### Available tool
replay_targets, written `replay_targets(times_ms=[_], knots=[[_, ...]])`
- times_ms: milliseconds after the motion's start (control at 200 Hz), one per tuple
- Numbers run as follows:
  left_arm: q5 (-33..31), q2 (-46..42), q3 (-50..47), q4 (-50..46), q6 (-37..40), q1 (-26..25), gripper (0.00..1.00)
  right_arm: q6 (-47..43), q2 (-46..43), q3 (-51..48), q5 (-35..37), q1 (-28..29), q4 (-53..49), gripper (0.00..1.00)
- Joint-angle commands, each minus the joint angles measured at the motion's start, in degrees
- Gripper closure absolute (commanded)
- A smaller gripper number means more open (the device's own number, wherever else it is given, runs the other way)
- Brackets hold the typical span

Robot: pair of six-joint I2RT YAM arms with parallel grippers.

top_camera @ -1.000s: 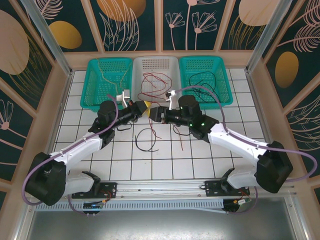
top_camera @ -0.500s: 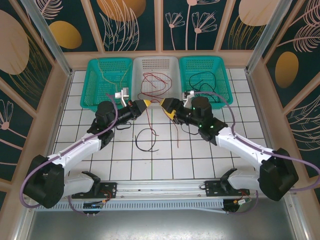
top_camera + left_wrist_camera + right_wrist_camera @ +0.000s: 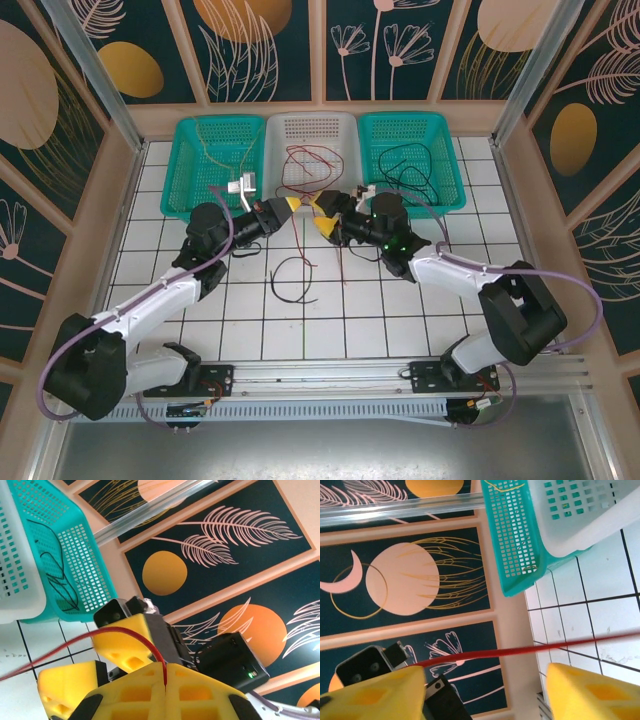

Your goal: Untangle the cables

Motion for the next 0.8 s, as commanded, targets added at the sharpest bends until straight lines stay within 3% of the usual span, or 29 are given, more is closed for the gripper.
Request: replay_targets(times_ms=[0, 110, 285, 480, 696, 791], knots=[[1.57, -2.16, 0.93, -0.16, 3.65, -0.22, 1.0, -1.34, -1.08, 3.39, 0.51, -1.0, 0.11, 0.46], [2.48, -2.77, 0.49, -0.52, 4.56, -0.23, 1.0, -3.27, -1.76, 4.66, 0.81, -1.5, -2.43, 0.5], [2.99, -3.3, 0.71, 0.16, 5.21, -0.21, 1.0, -0.47, 0.25, 5.5, -2.49, -0.97, 2.89, 0.26], [2.38, -3.74, 0.97, 1.36, 7.77, -0.25, 1.0, 5.59, 2.52, 3.12, -4.16, 1.72, 12.71, 0.15], [3.37, -3.03, 0.6, 2.52, 8.8, -0.2, 1.0, 10.71, 4.37, 1.23, -3.81, 2.8, 20.21, 0.15], [3.95, -3.34, 0.58, 2.09, 9.14, -0.2, 1.0, 10.0, 4.39, 1.77, -3.97, 2.18, 19.56, 0.24]])
